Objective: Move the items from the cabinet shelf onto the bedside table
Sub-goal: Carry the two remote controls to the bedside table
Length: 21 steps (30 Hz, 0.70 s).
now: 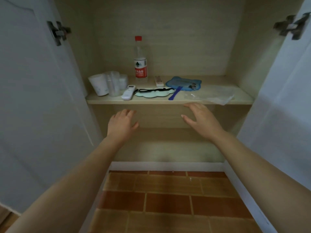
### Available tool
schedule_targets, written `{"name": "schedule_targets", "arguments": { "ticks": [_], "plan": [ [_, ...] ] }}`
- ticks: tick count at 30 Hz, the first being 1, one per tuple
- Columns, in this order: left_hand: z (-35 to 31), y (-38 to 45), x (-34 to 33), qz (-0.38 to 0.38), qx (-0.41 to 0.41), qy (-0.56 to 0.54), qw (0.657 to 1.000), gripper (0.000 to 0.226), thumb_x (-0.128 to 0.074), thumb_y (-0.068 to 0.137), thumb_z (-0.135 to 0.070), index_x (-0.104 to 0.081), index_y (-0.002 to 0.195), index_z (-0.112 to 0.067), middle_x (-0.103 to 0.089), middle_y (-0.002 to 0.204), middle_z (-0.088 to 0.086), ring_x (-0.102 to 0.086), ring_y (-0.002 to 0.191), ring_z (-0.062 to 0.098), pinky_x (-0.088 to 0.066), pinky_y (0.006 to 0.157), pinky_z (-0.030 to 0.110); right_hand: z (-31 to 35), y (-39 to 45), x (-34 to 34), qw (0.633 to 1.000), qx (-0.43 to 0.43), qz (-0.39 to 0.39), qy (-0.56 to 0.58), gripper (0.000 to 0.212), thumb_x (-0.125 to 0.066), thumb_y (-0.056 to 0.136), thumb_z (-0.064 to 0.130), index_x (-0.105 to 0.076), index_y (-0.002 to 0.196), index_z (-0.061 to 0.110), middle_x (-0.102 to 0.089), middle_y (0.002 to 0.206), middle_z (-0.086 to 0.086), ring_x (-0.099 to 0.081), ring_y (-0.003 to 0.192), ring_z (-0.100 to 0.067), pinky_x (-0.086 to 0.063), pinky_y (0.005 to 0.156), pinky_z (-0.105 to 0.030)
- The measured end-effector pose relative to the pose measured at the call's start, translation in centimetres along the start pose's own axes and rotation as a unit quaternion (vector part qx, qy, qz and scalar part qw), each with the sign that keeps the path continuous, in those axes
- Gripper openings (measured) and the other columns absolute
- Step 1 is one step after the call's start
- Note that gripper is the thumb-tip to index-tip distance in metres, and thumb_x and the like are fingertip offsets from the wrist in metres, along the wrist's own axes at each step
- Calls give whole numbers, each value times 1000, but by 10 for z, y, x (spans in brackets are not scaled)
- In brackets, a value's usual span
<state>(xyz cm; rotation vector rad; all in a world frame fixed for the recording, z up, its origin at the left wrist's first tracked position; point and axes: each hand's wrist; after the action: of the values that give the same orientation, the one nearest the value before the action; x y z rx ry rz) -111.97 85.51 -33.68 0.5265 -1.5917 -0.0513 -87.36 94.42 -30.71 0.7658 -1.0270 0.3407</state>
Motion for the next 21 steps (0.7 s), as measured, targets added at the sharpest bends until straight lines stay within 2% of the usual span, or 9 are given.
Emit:
{"name": "schedule_targets", "arguments": {
  "ticks": [9,21],
  "plan": [
    [47,68,5,-13,-3,-14,1000,48,-49,91,-35,-44,134,-15,-50,132,11,-47,118,28,-39,94,40,30,82,-30,999,-40,9,23,43,-49,93,30,-44,132,14,-49,135,-6,-39,126,-19,-30,102,-29],
    [39,112,-26,-7,92,-44,995,49,-49,90,-35,-44,132,-10,-51,126,16,-50,111,33,-42,88,41,-18,139,-52,998,-45,22,45,45,-51,92,34,-46,132,14,-51,133,-5,-41,125,-20,-34,100,-31]
  ]
}}
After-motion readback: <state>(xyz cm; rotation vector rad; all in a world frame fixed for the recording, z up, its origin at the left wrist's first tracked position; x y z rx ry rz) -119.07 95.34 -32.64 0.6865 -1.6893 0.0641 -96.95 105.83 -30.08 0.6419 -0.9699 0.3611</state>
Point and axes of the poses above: each hand's wrist, its own y-axis towards the middle knuckle, its own x-axis out of the back of the hand, z = x × y
